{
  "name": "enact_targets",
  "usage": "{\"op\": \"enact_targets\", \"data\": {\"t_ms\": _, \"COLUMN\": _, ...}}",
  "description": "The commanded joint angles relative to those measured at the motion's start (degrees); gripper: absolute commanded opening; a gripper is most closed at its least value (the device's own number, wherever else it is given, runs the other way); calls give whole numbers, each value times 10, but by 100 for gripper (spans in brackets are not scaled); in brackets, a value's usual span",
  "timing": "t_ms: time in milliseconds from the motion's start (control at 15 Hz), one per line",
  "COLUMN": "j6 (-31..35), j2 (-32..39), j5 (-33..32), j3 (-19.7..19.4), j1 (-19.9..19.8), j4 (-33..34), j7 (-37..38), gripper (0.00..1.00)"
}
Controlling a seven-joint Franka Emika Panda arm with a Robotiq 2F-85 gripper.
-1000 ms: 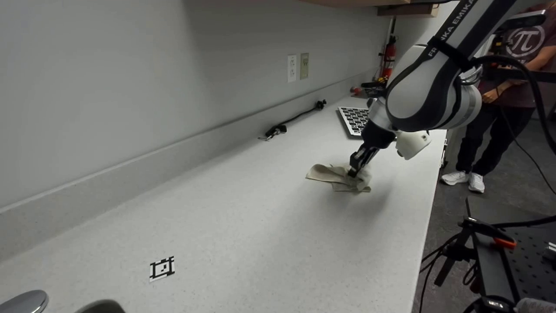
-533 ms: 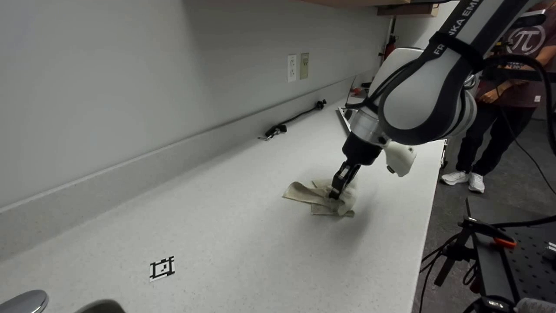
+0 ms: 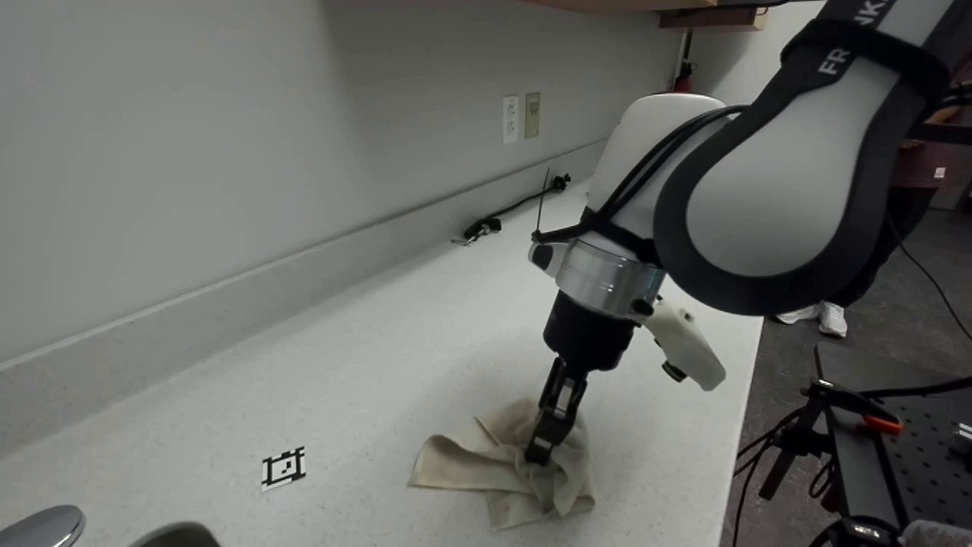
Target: Use the towel to wipe the countertop
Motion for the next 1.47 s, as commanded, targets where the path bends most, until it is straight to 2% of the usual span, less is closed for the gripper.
{"op": "enact_targets", "data": {"t_ms": 0, "j6": -22, "j2": 49, "j5": -29, "j3": 20, "j1": 16, "j4": 40, "j7": -12, "gripper": 1}}
{"op": "enact_targets", "data": {"t_ms": 200, "j6": -32, "j2": 60, "j5": -54, "j3": 12, "j1": 16, "j4": 52, "j7": -10, "gripper": 1}}
{"op": "enact_targets", "data": {"t_ms": 667, "j6": -30, "j2": 25, "j5": -64, "j3": -55, "j1": -8, "j4": 37, "j7": -10, "gripper": 1}}
{"op": "enact_targets", "data": {"t_ms": 1200, "j6": 12, "j2": -32, "j5": -29, "j3": -130, "j1": -82, "j4": -15, "j7": -11, "gripper": 1}}
{"op": "enact_targets", "data": {"t_ms": 1400, "j6": 25, "j2": -44, "j5": -16, "j3": -141, "j1": -117, "j4": -27, "j7": -5, "gripper": 1}}
